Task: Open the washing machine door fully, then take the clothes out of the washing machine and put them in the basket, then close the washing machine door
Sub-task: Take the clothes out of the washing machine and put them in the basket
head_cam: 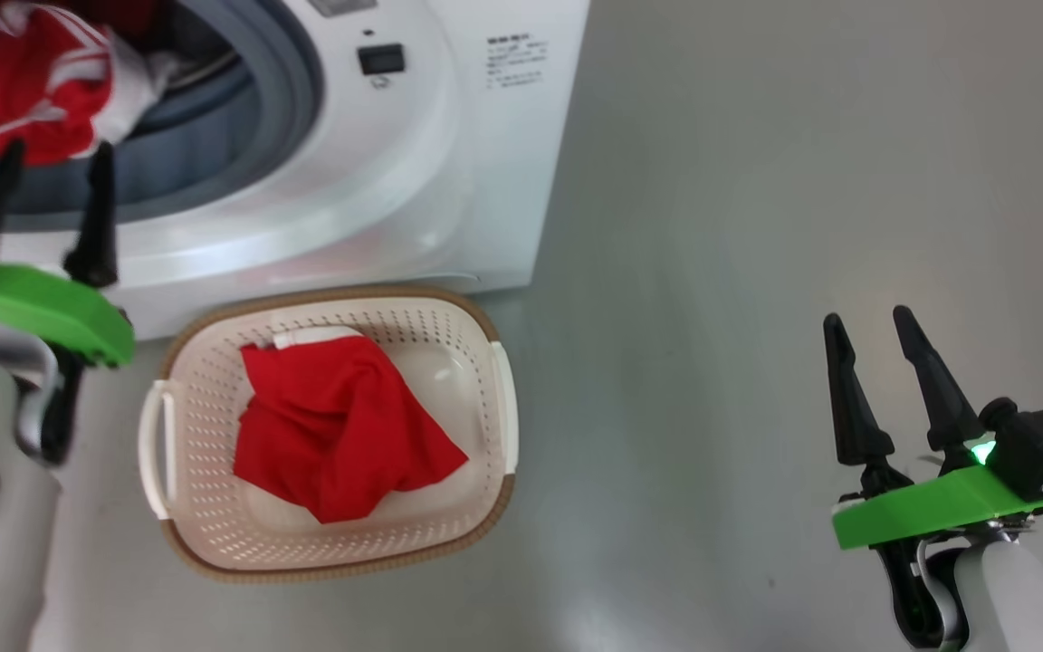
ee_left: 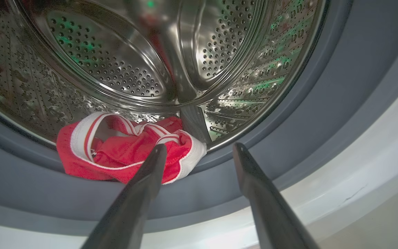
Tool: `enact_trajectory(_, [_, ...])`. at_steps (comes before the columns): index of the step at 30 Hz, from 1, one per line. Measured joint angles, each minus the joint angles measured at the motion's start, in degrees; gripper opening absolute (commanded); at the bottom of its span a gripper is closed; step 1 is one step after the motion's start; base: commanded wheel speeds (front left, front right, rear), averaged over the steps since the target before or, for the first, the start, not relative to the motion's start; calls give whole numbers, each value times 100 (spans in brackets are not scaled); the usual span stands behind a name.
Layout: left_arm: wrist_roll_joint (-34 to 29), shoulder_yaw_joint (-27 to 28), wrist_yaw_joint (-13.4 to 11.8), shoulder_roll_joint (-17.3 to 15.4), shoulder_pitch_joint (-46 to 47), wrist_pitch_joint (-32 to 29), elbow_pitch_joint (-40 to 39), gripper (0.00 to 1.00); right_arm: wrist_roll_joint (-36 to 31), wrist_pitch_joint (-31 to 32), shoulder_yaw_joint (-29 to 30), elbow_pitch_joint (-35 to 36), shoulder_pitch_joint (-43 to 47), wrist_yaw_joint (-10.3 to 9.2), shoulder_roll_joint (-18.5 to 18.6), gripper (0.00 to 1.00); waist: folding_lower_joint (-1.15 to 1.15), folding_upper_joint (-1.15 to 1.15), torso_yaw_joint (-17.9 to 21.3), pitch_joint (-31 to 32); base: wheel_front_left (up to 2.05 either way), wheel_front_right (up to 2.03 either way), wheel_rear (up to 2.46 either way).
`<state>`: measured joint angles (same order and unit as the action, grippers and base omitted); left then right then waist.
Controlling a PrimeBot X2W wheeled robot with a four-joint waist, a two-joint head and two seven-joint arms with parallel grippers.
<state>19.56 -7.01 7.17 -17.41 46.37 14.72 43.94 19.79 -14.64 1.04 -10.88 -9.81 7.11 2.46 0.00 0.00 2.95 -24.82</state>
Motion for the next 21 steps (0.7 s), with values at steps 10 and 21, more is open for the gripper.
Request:
enact_trajectory(10, [377, -322, 0, -501, 935, 1, 478, 100, 154, 0, -197, 119, -376, 0, 2, 100, 0, 0, 400, -602, 0, 0, 0])
enact_trajectory(21, [528, -573, 0, -984, 1487, 1, 925, 100, 200, 0, -201, 256, -464, 0, 1, 100, 0, 0, 700, -1066, 0, 0, 0])
